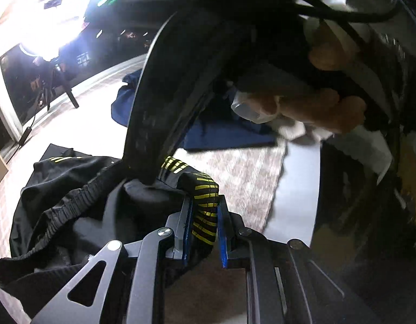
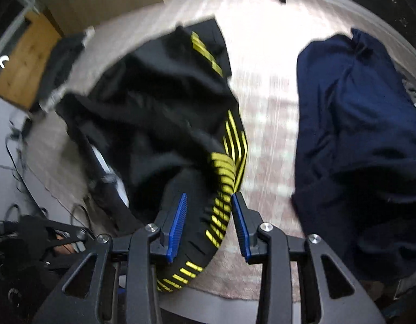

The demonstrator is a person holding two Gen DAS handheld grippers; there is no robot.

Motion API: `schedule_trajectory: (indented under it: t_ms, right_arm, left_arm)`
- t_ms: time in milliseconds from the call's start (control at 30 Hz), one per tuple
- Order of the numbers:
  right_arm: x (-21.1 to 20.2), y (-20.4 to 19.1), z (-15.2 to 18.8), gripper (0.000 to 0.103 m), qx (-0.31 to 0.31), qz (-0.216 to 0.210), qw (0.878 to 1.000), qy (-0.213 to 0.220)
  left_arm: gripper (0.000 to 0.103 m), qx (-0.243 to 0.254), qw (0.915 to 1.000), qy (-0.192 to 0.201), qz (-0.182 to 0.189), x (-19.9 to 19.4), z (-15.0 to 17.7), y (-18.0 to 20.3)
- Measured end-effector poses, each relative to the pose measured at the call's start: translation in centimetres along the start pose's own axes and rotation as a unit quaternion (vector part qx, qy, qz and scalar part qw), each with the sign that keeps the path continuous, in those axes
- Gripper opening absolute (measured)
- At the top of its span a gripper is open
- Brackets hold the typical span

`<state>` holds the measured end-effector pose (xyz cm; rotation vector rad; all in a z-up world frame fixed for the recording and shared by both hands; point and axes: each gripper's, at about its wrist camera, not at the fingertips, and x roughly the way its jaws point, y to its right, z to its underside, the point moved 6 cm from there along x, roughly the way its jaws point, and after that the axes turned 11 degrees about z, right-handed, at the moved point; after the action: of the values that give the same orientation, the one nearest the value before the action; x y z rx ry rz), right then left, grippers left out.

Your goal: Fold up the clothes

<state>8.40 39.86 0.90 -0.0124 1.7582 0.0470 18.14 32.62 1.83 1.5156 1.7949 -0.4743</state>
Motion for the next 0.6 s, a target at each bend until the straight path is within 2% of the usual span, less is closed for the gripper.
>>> schedule_trajectory:
  t_ms: [100, 167, 233, 300, 333, 400, 467, 533, 600]
  right_arm:
    - [1.5, -0.2, 1.3, 0.034, -0.023, 0.028, 0.999, -0.015]
    - [2.1, 0.2, 1.6, 0.034, -0.025, 0.05, 0.998, -0.011]
    - [2.1, 1.2, 1.7, 0.034, -0.01, 0.065, 0.998, 0.001]
    - [1.8, 2.1, 1.8, 0.034, 0.007, 0.063, 0.998, 0.009]
    - [1.6, 2.4, 2.0, 0.034, 0.017, 0.058, 0.998, 0.012]
    - [1.0, 3.0, 2.4, 0.034, 0.034, 0.053, 0.998, 0.023]
    - [0.3, 3.6, 2.8, 0.034, 0.053, 0.053, 0.997, 0.036]
    - [0.1, 3.3, 3.0, 0.034, 0.064, 0.055, 0.996, 0.039]
    - [0.1, 2.6, 3.3, 0.034, 0.072, 0.058, 0.995, 0.037]
  left_arm:
    - [0.019, -0.009, 0.9997, -0.02, 0.013, 0.4, 1.0, 0.2]
    - [0.023, -0.025, 0.9988, -0.03, 0.028, -0.7, 1.8, 0.0]
    - [0.025, -0.041, 0.9982, -0.032, 0.031, -3.2, 2.8, -0.8]
    - [0.031, -0.067, 0.9973, -0.028, 0.012, -6.8, 3.9, -2.7]
    - [0.036, -0.076, 0.9967, -0.026, -0.014, -8.4, 4.4, -4.2]
    - [0.039, -0.099, 0.9911, -0.019, -0.087, -11.9, 5.4, -8.2]
    - [0.04, -0.135, 0.9786, -0.019, -0.154, -14.1, 6.4, -12.8]
    - [0.039, -0.168, 0.9615, -0.02, -0.217, -16.2, 7.4, -17.3]
    - [0.039, -0.175, 0.9549, -0.035, -0.238, -16.3, 8.1, -20.4]
